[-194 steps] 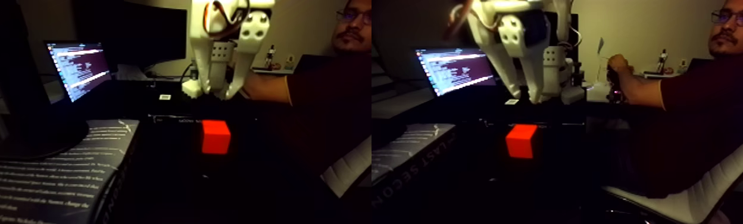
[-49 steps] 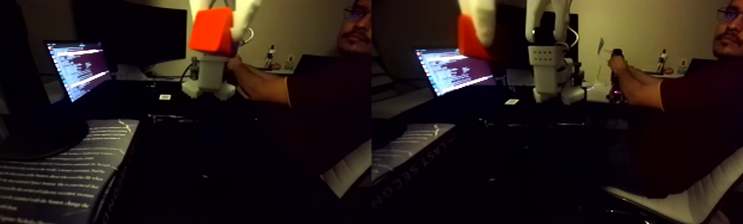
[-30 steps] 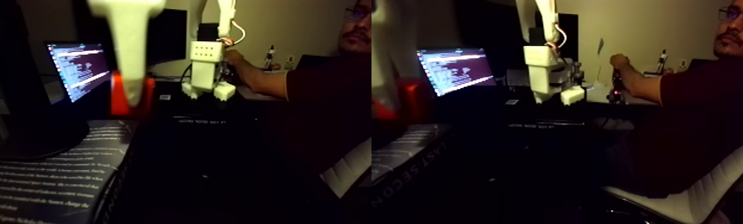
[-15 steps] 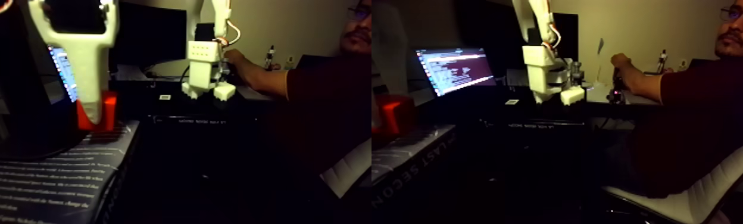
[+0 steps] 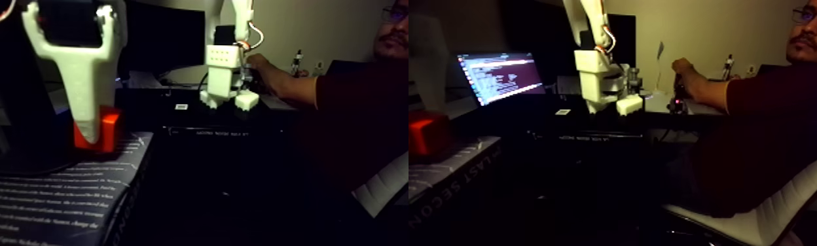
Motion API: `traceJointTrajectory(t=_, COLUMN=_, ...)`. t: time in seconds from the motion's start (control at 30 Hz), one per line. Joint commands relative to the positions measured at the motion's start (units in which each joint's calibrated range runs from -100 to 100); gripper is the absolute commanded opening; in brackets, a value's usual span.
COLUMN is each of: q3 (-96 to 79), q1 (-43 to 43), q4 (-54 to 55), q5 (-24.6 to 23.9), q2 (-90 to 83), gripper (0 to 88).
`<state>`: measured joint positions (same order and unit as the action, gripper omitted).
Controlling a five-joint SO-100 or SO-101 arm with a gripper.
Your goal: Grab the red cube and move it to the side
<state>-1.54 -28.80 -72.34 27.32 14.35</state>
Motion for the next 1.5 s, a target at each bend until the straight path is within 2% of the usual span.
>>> traceJointTrajectory(t=0.0, q3=0.05, q1=-0.26, q4=1.14, q5=-0.32, q2=0.61, gripper=12.1)
traceJointTrajectory(t=0.43, q3=-0.04, q1=-0.26, q4=1.14, q5=0.60, q2=2.54, gripper=13.0)
traceJointTrajectory(t=0.67, q3=-0.23, q1=-0.34, q4=0.04, q5=4.11, q2=2.12, gripper=33.9)
traceJointTrajectory(t=1.0, q3=-0.04, q1=-0.34, q4=-4.35, q5=7.07, q2=-1.32, gripper=34.2)
traceJointTrajectory(t=1.2, q3=-0.14, q1=0.41, q4=-16.77, q5=12.58, q2=-8.38, gripper=34.2)
traceJointTrajectory(t=1.27, q3=-0.14, q1=1.99, q4=-21.24, q5=13.60, q2=-11.91, gripper=32.1)
traceJointTrajectory(t=1.33, q3=-0.23, q1=4.66, q4=-24.62, q5=13.49, q2=-16.28, gripper=26.2)
traceJointTrajectory(t=1.47, q3=-4.67, q1=11.73, q4=-25.97, q5=8.26, q2=-25.44, gripper=3.2)
